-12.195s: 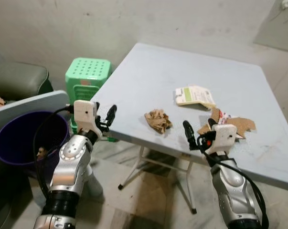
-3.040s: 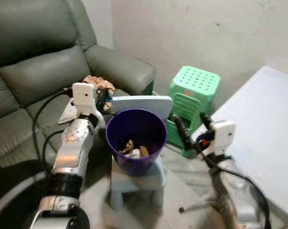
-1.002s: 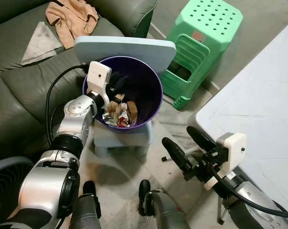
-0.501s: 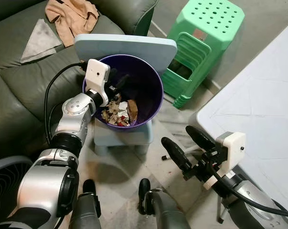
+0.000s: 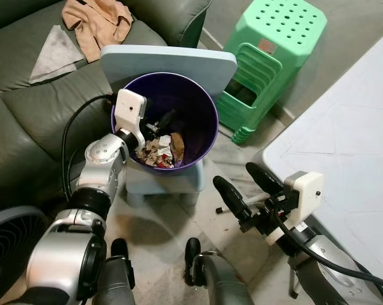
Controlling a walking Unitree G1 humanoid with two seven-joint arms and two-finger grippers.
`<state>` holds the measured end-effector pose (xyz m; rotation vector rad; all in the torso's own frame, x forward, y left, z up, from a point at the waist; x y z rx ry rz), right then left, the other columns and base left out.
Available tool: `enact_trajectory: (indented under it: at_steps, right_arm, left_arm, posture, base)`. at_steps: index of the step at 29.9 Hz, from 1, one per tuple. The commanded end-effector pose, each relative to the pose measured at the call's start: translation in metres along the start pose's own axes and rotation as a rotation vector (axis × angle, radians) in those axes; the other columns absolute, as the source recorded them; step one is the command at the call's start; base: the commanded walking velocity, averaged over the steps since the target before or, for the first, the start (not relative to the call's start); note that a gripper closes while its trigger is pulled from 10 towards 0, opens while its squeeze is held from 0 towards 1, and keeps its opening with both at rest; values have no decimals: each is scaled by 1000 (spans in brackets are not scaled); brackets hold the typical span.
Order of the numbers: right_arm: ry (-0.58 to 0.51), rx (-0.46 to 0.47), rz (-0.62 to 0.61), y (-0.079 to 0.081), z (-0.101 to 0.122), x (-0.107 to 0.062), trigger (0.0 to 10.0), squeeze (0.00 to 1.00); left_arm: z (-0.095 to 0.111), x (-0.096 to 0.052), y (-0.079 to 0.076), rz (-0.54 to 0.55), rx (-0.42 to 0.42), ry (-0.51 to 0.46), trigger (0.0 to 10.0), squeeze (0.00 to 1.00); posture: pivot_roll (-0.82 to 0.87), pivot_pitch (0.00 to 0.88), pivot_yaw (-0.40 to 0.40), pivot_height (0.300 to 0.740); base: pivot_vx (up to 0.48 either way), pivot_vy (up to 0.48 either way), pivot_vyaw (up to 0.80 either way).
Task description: Picking trash to rubbish bin
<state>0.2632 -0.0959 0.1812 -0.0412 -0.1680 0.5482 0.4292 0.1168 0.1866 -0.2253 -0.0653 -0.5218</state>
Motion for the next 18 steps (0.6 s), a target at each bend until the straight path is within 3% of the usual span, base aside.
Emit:
enact_trajectory:
  at_steps: [1, 6, 11, 18]
  right_arm:
    - [14, -14, -32, -7, -7, -1, 10000, 0]
    - [-19, -29, -101, -21, -5, 7, 10000, 0]
    - [-75, -56, -204, -41, 1, 18, 10000, 0]
    - [-107, -74, -276, -54, 2, 26, 10000, 0]
  left_arm:
    - [-7, -4, -4, 14, -56, -3, 10000, 0]
    - [-2, -11, -11, 22, -59, -45, 10000, 0]
    - [16, -20, -25, 56, -92, -139, 10000, 0]
    - [25, -31, -30, 111, -110, -184, 10000, 0]
  posture:
    - [-84, 404, -122, 740]
    - [-65, 382, -111, 740]
    - [-21, 327, -89, 740]
    - [0, 274, -71, 740]
  base:
    - [0, 0, 0]
    - [0, 0, 0]
    - [0, 0, 0]
    - [0, 0, 0]
Point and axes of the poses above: a point about 5 cm out from each wrist's last joint towards the gripper, its own x axis pointing out of the wrist towards the gripper, its own z axis along the axis of the wrist's last joint, y = z × x, the point moved 5 cm from there along x, pointing out of the wrist towards the gripper, and after that the axes turned 15 degrees about -x, right-handed, at the moved point
